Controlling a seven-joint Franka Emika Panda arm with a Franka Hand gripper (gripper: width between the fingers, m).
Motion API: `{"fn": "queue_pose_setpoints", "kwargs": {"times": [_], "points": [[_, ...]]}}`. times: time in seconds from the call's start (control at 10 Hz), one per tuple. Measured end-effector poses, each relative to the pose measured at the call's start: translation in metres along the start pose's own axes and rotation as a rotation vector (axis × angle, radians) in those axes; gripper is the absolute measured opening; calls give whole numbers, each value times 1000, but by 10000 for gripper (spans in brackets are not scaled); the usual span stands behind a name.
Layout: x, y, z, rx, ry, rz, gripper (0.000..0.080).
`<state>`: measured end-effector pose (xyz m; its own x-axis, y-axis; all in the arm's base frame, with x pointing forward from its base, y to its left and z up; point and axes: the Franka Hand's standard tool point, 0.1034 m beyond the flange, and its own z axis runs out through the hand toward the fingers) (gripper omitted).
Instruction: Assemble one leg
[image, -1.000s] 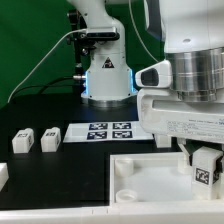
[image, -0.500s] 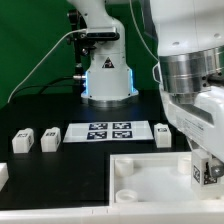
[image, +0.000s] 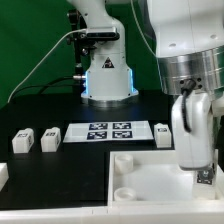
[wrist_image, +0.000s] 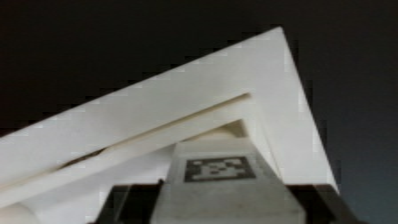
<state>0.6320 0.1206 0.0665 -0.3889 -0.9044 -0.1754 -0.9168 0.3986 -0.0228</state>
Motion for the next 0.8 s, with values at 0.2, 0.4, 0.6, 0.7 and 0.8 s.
{"fn": "queue_pose_setpoints", "kwargs": {"times": [0.2, 0.4, 0.6, 0.7, 0.8], "points": [[0, 1, 1, 1, 4, -24, 297], [-2, 3, 1, -1, 3, -43, 594], [-10, 14, -6, 12, -14, -68, 638], [-12, 19, -11, 19, -24, -63, 647], [-15, 22, -18, 23, -31, -64, 647]]}}
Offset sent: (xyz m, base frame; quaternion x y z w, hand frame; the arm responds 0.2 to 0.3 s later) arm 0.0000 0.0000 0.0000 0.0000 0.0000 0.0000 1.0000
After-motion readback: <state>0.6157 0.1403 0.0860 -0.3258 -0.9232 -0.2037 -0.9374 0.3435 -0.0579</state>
